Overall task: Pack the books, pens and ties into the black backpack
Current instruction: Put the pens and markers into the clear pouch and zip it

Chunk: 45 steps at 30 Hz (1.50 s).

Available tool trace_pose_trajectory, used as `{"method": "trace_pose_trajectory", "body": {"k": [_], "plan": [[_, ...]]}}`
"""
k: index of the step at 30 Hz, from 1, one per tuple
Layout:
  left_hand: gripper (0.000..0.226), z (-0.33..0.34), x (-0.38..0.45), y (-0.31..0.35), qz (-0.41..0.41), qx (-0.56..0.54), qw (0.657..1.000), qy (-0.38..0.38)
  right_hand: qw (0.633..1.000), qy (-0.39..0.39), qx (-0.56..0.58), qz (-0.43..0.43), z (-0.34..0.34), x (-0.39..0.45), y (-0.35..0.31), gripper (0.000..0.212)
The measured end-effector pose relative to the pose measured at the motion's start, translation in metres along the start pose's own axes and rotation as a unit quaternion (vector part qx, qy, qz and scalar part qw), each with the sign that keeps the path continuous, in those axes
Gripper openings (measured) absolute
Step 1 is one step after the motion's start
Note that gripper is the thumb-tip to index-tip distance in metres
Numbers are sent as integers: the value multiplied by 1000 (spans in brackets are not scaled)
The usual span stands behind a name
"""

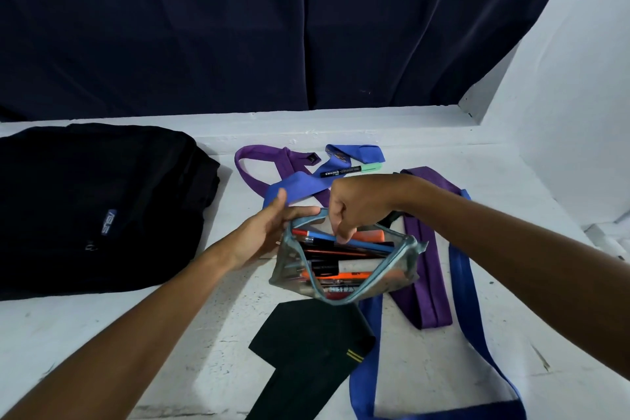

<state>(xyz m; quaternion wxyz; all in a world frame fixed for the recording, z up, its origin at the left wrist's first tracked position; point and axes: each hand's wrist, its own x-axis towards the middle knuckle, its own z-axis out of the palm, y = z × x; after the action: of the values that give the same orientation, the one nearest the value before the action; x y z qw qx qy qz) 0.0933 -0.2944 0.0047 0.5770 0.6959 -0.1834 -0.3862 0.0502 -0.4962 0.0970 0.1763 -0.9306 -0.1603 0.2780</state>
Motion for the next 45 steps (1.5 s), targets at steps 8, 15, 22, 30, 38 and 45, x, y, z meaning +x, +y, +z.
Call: {"method": "trace_pose_trajectory", "body": {"k": [8, 15, 22, 30, 38, 45], "plan": [[25, 2, 0, 16, -13, -36, 998, 46, 1000, 11, 27, 3, 3, -2, 5, 15], [40, -7, 0, 21, -29, -65, 997, -4, 999, 30, 17, 3, 11, 1, 8, 19], [37, -12, 0, 23, -47, -75, 995, -37, 999, 38, -4, 4, 24, -1, 2, 16], [32, -1, 2, 19, -33, -18, 999, 27, 977, 147, 156, -11, -4, -5, 28, 11], [58, 11, -5, 15, 10, 36, 999, 12, 934, 306, 143, 117, -10, 57, 111, 25], [61, 6, -5, 15, 29, 35, 997, -65, 951, 240, -132, 145, 3, 110, 122, 39]]}}
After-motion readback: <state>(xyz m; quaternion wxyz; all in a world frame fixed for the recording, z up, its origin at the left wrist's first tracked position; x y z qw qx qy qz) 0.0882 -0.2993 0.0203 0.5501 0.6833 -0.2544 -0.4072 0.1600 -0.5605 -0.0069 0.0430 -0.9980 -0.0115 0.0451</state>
